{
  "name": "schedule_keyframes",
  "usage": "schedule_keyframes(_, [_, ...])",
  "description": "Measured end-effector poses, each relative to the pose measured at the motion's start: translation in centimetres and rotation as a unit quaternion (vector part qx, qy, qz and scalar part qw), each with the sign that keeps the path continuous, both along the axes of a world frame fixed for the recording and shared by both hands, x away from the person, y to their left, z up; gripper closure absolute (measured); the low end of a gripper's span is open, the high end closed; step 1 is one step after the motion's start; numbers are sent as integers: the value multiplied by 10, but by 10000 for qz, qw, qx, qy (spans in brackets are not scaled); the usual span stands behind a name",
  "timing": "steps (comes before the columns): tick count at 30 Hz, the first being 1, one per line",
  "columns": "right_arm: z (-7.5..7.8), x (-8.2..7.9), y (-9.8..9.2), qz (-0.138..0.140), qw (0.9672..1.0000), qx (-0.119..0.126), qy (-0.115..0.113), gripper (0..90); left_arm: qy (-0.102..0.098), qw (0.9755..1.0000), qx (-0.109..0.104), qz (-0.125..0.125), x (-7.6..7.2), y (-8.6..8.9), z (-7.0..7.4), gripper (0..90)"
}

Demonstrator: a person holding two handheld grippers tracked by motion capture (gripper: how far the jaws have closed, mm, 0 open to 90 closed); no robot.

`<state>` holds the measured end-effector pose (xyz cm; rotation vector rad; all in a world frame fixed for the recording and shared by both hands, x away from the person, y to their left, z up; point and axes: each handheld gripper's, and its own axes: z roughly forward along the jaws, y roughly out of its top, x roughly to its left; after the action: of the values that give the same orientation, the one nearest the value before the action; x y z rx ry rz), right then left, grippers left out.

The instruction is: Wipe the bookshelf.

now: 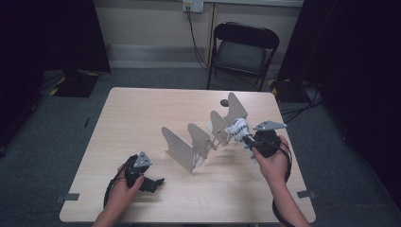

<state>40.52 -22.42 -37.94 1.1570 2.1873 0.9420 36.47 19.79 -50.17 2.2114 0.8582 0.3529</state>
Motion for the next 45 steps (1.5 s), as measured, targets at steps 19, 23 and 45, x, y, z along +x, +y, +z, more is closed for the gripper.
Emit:
schedule_keyframes(19, [-42,11,20,201,9991,3,371,787,0,10000,-2,0,0,0,0,0])
schedule_keyframes(23, [-46,13,24,221,9991,-13,375,788,1,10000,-2,-1,0,0,0,0])
schedule_keyframes(45, [18,-8,-1,95,9998,-103,-151,789,1,10000,2,-5,0,0,0,0])
